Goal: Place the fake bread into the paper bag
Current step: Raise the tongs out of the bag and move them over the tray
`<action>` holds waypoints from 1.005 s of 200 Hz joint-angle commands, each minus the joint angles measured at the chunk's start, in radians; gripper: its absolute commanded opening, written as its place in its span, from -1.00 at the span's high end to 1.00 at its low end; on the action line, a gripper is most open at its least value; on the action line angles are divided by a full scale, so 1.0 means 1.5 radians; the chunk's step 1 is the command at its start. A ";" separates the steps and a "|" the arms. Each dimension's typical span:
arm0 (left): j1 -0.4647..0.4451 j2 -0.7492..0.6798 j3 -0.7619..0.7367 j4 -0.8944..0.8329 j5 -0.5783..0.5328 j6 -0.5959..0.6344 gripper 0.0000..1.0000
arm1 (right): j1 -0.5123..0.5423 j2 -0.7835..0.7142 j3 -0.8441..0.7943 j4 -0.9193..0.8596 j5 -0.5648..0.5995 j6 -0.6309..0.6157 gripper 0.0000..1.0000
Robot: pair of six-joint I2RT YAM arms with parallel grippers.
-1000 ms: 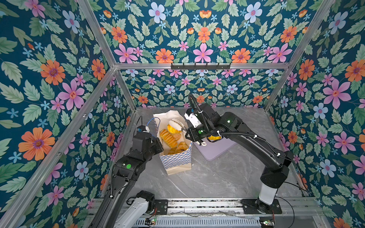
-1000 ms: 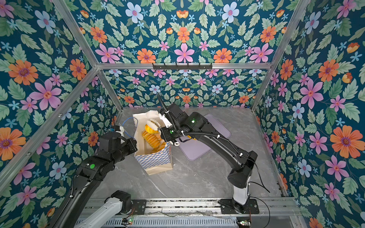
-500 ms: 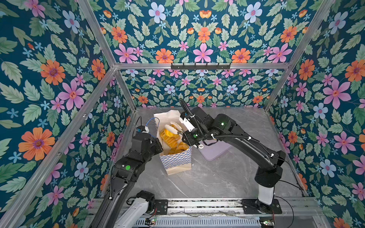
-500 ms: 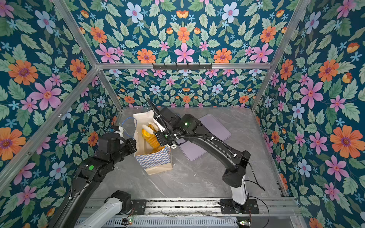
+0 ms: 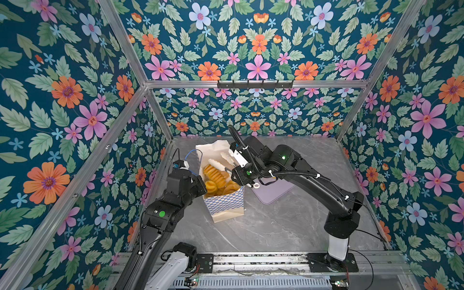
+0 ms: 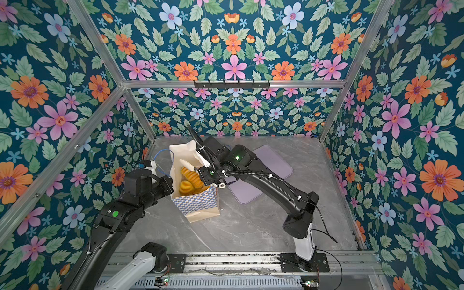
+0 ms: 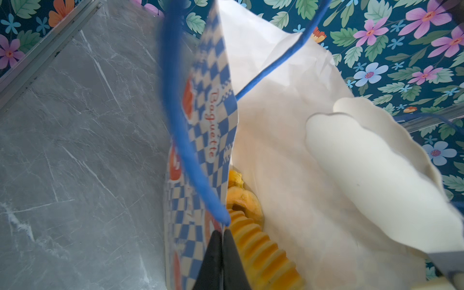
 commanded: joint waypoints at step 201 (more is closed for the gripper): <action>0.000 0.007 0.006 0.007 -0.003 0.007 0.86 | -0.148 -0.277 -0.160 0.074 0.107 -0.031 0.04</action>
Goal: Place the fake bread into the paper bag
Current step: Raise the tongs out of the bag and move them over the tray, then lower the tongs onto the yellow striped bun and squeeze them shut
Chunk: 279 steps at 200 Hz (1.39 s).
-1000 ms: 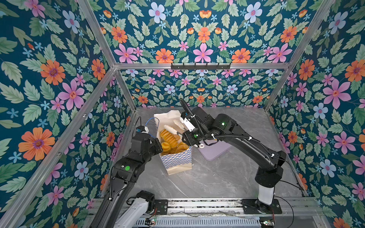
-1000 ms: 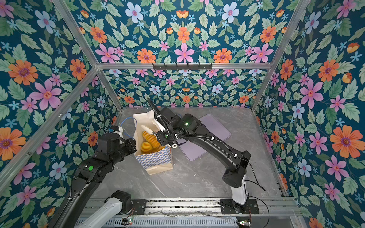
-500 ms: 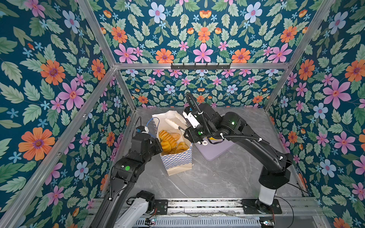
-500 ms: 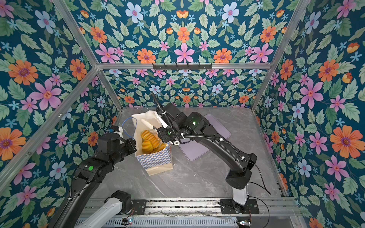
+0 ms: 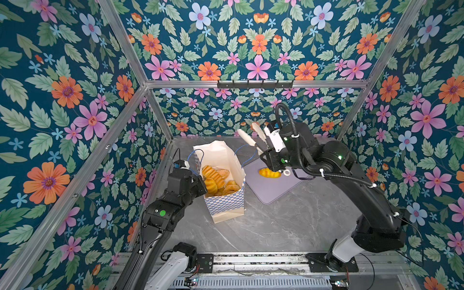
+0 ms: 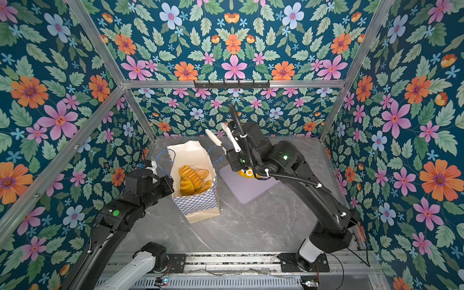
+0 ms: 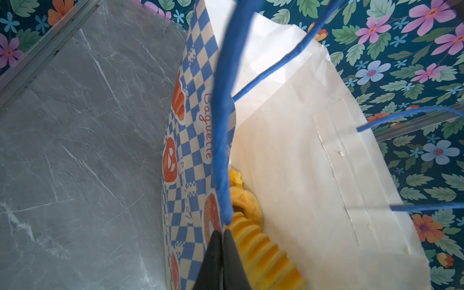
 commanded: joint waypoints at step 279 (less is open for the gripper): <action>0.000 0.009 -0.002 0.015 0.001 0.003 0.85 | -0.150 0.055 -0.481 0.100 0.008 -0.024 0.07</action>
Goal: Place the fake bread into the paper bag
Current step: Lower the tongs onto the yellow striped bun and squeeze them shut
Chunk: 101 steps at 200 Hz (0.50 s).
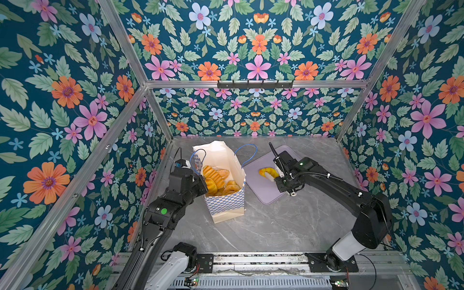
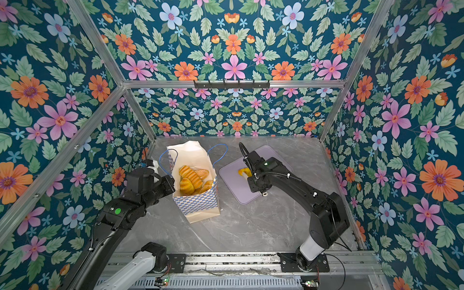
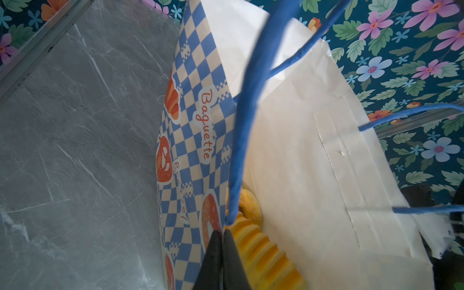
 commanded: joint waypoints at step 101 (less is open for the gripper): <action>0.001 -0.004 -0.004 0.012 -0.005 0.004 0.83 | 0.000 0.087 0.058 -0.038 0.098 -0.062 0.06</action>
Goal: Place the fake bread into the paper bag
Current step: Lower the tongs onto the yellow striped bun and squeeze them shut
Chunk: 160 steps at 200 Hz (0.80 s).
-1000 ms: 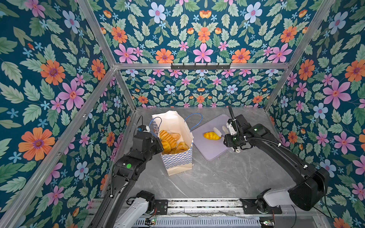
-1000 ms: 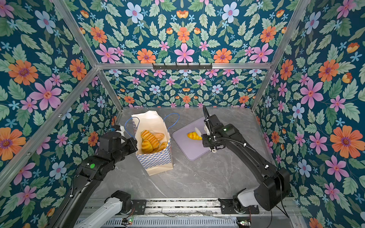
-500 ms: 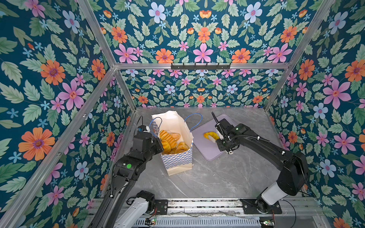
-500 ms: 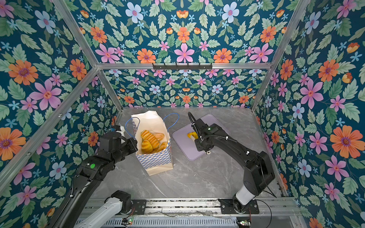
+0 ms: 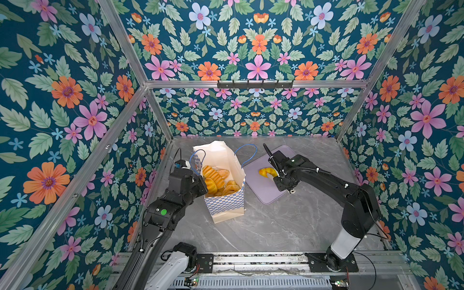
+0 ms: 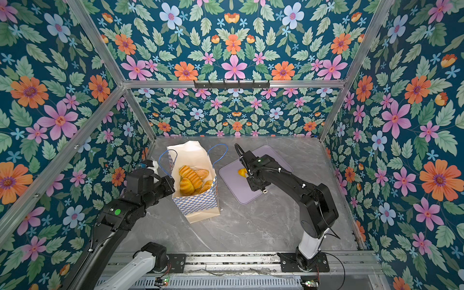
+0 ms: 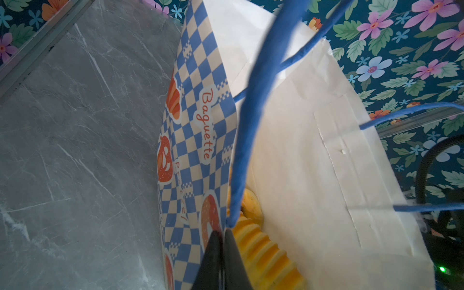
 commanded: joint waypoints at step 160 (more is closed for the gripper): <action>0.001 0.001 0.004 0.005 -0.008 0.002 0.83 | -0.067 0.086 0.101 0.014 -0.082 -0.037 0.04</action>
